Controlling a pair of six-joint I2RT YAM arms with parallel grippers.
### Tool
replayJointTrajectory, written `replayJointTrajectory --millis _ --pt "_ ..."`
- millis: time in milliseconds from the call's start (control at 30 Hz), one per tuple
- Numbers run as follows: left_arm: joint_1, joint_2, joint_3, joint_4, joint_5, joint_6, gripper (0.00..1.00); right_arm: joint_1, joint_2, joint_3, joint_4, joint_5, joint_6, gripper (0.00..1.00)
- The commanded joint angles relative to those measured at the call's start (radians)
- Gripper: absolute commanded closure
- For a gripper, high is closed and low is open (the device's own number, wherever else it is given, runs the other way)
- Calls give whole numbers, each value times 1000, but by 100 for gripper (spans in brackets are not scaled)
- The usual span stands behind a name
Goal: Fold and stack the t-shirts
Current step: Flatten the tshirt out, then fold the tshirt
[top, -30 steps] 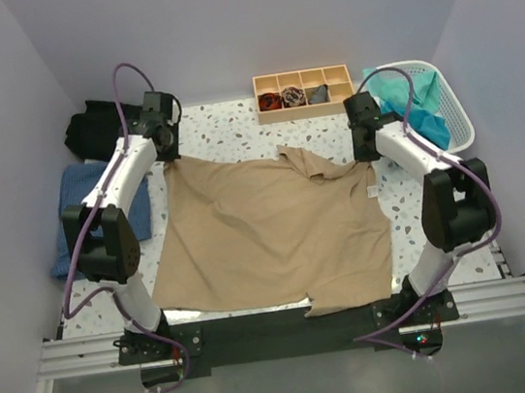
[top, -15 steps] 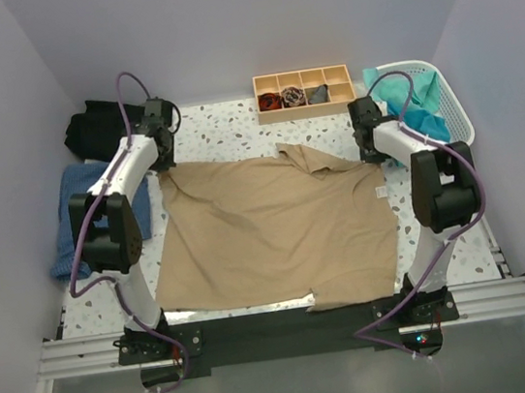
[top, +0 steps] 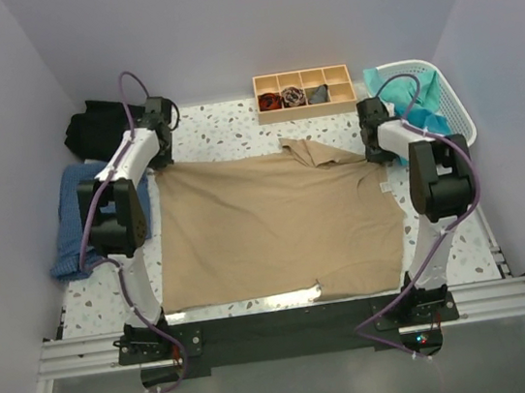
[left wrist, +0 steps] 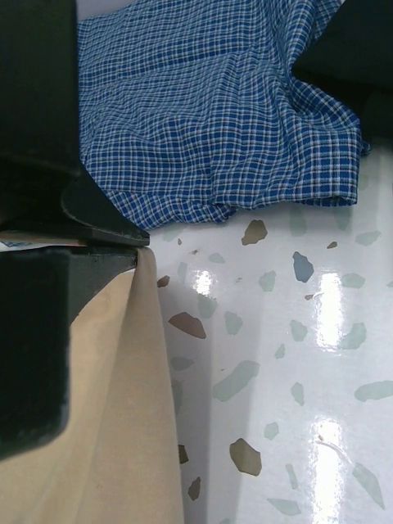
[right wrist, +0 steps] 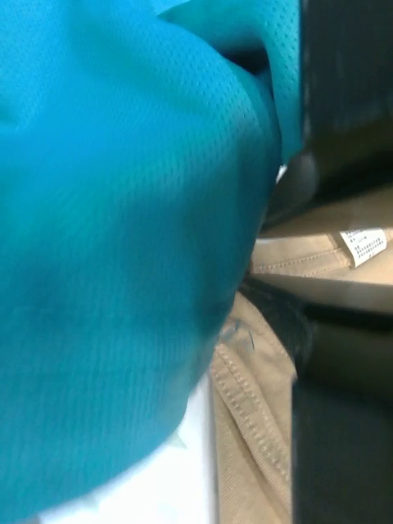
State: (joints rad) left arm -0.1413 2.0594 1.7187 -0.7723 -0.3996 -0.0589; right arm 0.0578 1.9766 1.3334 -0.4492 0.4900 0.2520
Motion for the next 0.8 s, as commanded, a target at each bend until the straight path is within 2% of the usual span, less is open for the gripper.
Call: replayJointTrajectory --millis 0,67,200,300,333,400,467,500,600,767 --pt "16 15 56 13 7 7 100 -9 -96 -13 98 -85 -3 65" --pt "16 13 47 10 27 4 100 -6 -157 -22 103 -160 -7 64" --pt "16 10 15 24 64 -2 100 10 -190 -2 75 -489 18 59" --pt "16 21 21 15 77 -9 99 81 -167 67 37 -603 -5 53" --pt "16 22 28 7 77 -13 86 108 -157 84 14 -594 -14 52" --pt "16 18 28 5 74 -19 47 175 -118 113 12 -596 -55 47" --pt "16 1 24 16 87 -15 38 203 -81 180 -13 -613 -71 46" --pt "16 -4 22 19 91 -13 37 218 -47 216 -13 -620 -79 46" --pt "16 -13 12 34 117 -9 51 238 29 304 -19 -633 -92 46" --pt "16 -5 12 27 119 -7 55 246 145 444 -81 -628 -111 45"
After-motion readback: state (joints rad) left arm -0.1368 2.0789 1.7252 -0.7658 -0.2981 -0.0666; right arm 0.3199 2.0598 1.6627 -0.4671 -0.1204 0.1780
